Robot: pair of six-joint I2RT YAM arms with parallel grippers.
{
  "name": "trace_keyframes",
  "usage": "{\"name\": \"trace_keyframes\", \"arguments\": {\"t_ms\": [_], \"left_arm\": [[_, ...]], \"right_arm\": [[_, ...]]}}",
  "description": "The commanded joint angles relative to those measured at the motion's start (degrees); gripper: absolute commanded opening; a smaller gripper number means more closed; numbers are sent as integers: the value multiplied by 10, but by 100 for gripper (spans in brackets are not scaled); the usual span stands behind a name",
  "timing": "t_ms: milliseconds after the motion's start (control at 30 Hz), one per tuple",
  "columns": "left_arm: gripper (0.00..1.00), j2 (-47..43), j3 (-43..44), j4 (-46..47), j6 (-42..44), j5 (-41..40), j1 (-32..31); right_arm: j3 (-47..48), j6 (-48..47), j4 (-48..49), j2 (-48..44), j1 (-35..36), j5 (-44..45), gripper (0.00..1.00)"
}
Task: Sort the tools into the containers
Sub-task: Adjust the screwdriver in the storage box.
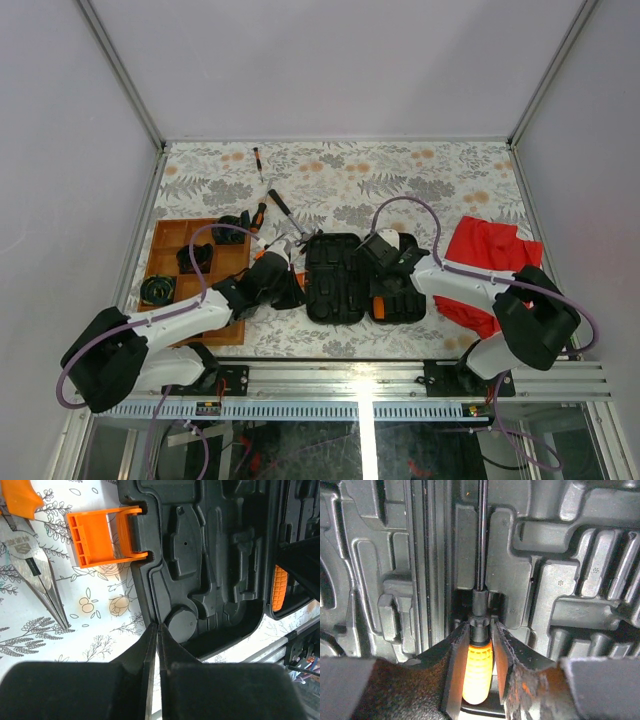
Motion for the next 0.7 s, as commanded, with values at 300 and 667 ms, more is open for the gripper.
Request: {"name": "trace_keyframes", "arguments": {"t_ms": [300, 667], "left_arm": [[0, -26, -21, -37, 5, 8, -10], [0, -17, -22, -31, 7, 7, -11]], "right_arm": [[-27, 23, -23, -72, 26, -113, 59], [-1, 13, -25, -129, 27, -95, 71]]}}
